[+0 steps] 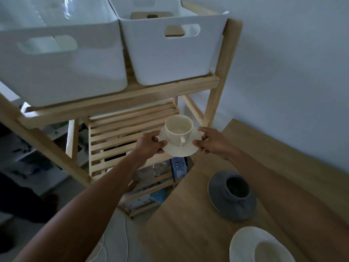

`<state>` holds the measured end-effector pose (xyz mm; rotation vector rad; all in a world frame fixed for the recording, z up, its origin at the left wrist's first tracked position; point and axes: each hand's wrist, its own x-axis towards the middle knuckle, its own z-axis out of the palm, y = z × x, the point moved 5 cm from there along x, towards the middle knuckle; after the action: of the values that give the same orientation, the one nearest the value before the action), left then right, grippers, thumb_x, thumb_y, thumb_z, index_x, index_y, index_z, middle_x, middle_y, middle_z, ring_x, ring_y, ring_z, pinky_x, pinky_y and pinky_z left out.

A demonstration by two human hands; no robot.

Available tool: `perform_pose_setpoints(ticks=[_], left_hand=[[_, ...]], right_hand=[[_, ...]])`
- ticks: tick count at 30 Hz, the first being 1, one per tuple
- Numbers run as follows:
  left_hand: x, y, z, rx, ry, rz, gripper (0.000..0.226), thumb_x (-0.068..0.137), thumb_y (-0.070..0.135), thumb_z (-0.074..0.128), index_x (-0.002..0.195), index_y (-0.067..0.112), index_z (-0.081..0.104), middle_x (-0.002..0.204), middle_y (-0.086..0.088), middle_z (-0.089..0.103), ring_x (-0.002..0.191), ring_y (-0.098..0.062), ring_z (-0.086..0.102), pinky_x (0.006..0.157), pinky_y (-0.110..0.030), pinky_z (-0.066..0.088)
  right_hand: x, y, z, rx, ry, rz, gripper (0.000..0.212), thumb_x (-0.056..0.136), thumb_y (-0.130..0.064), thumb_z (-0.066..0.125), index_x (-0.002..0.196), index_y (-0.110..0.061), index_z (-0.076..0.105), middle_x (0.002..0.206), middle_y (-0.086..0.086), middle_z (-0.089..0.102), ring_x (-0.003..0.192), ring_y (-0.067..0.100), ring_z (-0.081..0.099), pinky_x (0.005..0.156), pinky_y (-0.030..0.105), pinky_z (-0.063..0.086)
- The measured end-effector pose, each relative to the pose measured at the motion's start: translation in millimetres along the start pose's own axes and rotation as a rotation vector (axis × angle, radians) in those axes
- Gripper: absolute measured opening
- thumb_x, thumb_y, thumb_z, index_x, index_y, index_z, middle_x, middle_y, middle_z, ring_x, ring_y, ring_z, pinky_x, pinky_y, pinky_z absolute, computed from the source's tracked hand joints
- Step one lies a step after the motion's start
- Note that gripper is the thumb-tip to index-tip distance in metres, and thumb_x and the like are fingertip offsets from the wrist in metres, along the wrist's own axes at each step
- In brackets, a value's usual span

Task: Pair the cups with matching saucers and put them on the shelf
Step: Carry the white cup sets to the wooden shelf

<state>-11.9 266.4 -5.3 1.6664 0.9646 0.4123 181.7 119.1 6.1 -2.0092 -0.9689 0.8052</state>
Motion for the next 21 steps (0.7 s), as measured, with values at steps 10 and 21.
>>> perform_pose_setpoints(ticks=[10,21], left_hand=[[102,-61,-25,-0.029,0.065,-0.120,0.043,0.081,0.007,0.075,0.122,0.016,0.064,0.087,-0.007,0.065,0.069,-0.011,0.067,0.054,-0.016,0.057],[221,-82,-45,0.080,0.138,-0.057,0.044,0.075,0.016,0.082,0.117,0.018,0.069,0.079,0.003,0.064,0.066,-0.009,0.067,0.057,-0.020,0.059]], right_hand=[[113,1,49,-0.138,-0.066,0.029,0.058,0.089,-0.019,0.071,0.142,-0.021,0.048,0.108,0.008,0.070,0.069,0.014,0.067,0.049,0.022,0.051],[236,12,72,-0.178,0.058,0.058,0.042,0.083,-0.020,0.075,0.122,-0.020,0.062,0.103,0.005,0.071,0.077,0.016,0.068,0.060,0.028,0.056]])
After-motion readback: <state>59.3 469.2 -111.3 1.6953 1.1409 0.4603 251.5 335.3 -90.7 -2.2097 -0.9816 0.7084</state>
